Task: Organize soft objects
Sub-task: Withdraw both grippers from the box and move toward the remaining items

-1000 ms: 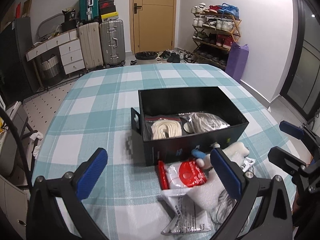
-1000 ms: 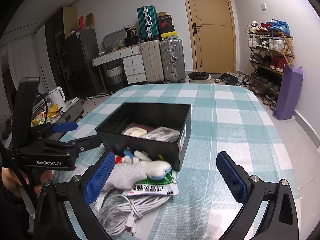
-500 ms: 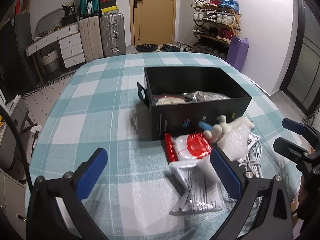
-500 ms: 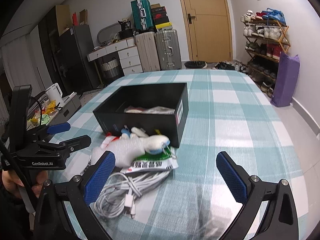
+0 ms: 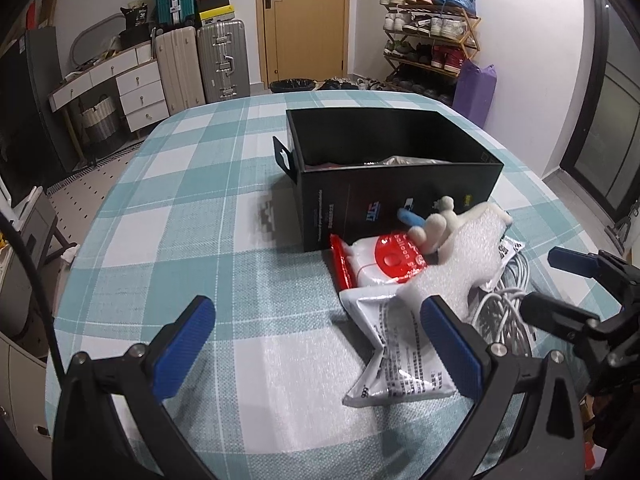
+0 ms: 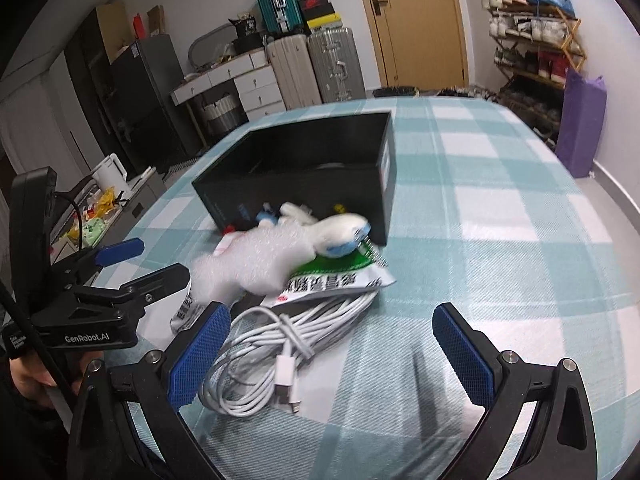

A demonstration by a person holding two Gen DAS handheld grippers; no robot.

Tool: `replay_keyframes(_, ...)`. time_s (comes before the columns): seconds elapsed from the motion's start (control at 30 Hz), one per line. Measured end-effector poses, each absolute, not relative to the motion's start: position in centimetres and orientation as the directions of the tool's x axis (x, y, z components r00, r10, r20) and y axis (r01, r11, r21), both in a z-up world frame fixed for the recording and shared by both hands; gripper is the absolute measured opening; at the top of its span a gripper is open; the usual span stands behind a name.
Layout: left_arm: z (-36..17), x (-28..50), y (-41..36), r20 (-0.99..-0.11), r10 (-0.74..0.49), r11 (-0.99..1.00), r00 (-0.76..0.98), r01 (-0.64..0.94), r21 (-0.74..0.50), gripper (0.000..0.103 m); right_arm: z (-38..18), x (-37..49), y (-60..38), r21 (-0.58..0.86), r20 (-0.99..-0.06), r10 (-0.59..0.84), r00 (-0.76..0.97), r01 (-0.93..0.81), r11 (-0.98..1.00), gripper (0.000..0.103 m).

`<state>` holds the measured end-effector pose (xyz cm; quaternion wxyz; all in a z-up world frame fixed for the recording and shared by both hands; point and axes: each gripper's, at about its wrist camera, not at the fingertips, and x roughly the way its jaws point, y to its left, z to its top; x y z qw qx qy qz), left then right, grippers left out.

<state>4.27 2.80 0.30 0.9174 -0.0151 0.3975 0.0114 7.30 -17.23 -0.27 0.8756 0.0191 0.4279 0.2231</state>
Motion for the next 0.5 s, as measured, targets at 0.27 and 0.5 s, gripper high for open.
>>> replay_keyframes(0.27,0.0,4.2,3.0,-0.737,0.005,0.999,0.676,-0.036,-0.026,0.103,-1.4,7.6,-15.5,0.212,-0.776,0.394,0.492,-0.385,0.898,0.103)
replay_keyframes(0.5,-0.1,4.3,2.6,-0.739,-0.006,0.999,0.673,-0.023,-0.03,0.103,-1.3,7.5,-15.8,0.173,-0.793,0.367,0.486,-0.398,0.901,0.103)
